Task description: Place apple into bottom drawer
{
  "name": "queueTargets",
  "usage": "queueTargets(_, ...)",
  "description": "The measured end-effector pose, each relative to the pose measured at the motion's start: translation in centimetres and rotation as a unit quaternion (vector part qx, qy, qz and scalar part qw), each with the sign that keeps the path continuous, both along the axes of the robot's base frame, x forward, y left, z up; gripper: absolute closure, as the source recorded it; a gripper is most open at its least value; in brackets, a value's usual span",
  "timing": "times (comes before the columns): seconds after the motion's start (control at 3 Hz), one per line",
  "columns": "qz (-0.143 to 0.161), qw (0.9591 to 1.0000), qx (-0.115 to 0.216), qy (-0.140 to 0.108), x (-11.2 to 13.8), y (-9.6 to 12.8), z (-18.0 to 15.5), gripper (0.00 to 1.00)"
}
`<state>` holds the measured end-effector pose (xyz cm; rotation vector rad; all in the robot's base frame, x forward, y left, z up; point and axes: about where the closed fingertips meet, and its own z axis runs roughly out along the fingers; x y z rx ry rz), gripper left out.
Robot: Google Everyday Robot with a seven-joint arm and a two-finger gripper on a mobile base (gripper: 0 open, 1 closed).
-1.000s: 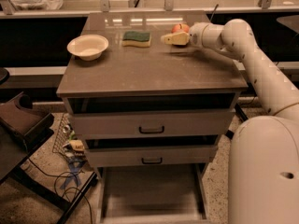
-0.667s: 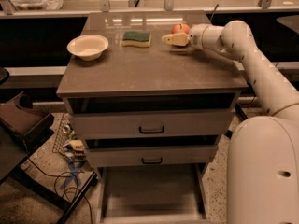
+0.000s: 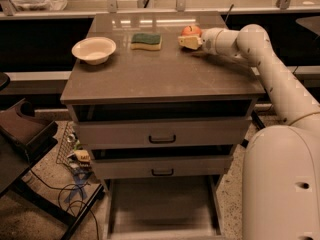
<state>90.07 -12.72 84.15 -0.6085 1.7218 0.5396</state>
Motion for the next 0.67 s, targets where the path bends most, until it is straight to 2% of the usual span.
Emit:
queueTargets(0.33,0.001,1.0000,0.000,0.001,0.05,0.31,-0.14,0.90)
queueTargets(0.67,0.003,1.0000,0.001,0.002,0.09,0.60,-0.28,1.00)
